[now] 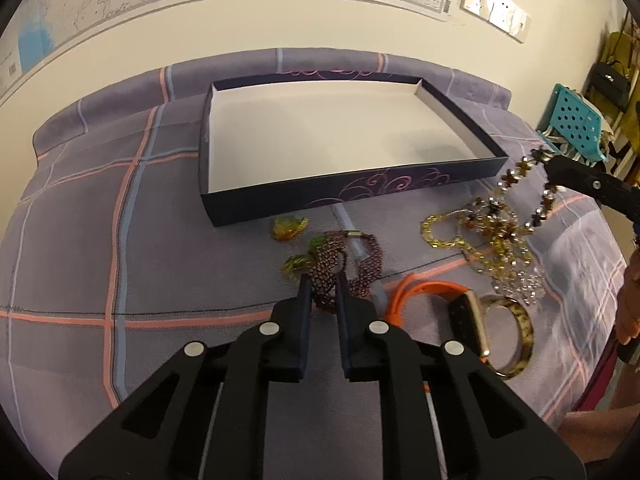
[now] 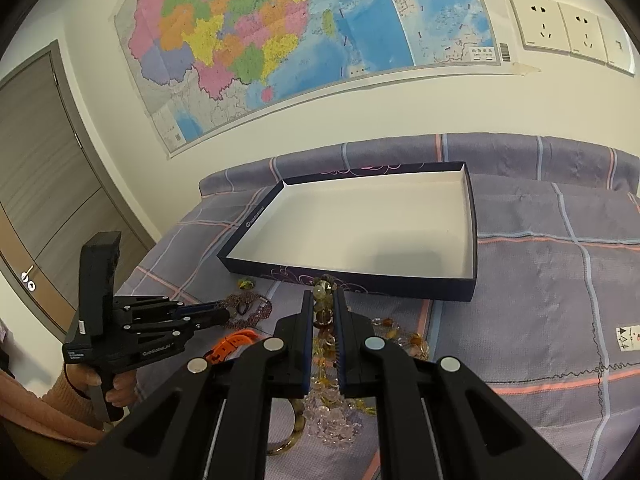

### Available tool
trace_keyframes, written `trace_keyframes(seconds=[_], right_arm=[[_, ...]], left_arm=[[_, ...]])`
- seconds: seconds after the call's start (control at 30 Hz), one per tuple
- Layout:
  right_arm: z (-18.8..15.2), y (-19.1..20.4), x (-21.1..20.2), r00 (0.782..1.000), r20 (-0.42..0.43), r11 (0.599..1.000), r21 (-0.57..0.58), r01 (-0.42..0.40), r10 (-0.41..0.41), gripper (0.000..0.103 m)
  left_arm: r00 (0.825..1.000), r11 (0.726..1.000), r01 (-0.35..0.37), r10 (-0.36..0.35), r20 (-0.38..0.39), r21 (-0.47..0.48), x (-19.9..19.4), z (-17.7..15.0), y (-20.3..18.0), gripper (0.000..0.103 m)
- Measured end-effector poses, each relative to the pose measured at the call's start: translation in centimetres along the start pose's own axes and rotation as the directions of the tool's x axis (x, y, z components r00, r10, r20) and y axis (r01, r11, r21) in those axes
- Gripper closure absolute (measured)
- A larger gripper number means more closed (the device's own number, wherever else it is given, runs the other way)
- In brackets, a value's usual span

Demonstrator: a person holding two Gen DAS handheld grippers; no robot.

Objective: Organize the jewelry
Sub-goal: 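Grasp the multicolor flower-bead bracelet with the right tool while the left tool grasps the dark red beaded bracelet, then carry both bracelets into the tray and open both tools to release them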

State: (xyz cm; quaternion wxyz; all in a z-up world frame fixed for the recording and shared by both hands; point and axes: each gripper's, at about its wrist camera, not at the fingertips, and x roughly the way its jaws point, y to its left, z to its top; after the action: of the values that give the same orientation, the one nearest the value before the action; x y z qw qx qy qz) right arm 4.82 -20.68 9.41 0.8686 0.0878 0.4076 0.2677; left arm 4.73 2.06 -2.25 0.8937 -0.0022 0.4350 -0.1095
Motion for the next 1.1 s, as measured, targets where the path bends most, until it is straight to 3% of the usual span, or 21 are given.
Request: trace_keyframes(seconds=[0.5,0.8,1.1], right_arm=[[2.0,0.0,-0.9,0.999,0.040,1.000,-0.021,-0.019,0.019,0.095],[5.1,-0.1,-0.4,0.998,0.061,0.998,-0.065,-0.020,0.024,0.095],[9.1,-1.7,2.9,0.998,0.053,0.997,-0.074,0.024,-0.020,0.095]], left_arm=[[0.988,0.992,0.121,-0.125,0.095,0.045,-3.5,5.3,-0.9,0.092],[0.982,0.991,0.116,-0.124,0.144,0.067,-4.5,9.5,-1.0,0.092],[0.982,0.991,0.120,-0.128,0.140,0.064,-1.9,13.7,-0.1,0.092]])
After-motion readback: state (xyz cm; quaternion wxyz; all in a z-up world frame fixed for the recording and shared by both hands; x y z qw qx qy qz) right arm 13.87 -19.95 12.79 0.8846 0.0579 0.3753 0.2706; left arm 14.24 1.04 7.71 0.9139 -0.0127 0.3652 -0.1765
